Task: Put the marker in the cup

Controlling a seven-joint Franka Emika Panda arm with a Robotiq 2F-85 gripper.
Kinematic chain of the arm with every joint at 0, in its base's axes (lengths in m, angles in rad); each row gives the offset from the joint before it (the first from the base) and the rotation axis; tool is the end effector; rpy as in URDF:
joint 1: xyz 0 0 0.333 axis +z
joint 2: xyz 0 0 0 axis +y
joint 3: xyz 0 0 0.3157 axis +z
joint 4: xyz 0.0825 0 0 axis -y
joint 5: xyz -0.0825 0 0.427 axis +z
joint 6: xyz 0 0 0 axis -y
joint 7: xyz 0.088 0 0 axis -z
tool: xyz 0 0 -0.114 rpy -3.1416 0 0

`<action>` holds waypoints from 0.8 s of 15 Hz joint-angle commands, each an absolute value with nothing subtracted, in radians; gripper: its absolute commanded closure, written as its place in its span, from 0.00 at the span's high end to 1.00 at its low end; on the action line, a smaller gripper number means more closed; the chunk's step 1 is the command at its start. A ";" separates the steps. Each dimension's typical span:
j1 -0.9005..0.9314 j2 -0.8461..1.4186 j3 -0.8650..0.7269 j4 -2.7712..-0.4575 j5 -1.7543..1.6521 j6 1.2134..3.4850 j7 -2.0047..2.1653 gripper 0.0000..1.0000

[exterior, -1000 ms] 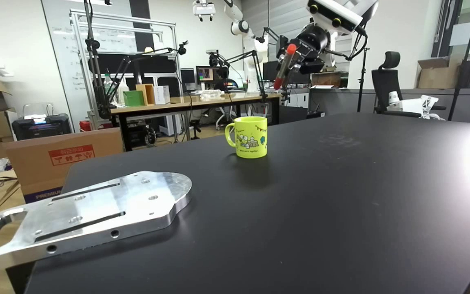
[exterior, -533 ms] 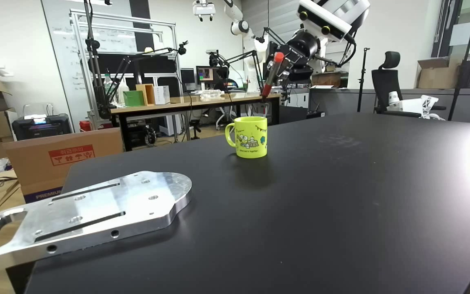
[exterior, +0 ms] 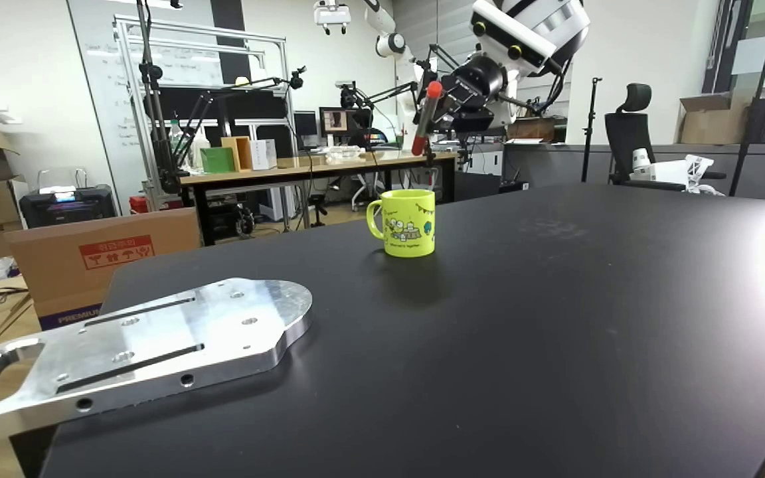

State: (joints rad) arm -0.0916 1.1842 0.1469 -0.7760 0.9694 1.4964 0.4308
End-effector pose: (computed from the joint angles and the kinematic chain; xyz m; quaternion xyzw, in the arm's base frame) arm 0.8016 0.0876 0.2145 -0.7923 0.2483 0.3037 0.4673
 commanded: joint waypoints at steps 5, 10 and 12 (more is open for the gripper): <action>-0.092 1.326 0.167 -0.575 0.984 1.455 0.622 0.05; -0.094 1.382 0.180 -0.528 1.000 1.444 0.672 0.05; -0.094 1.399 0.182 -0.514 1.000 1.446 0.683 0.05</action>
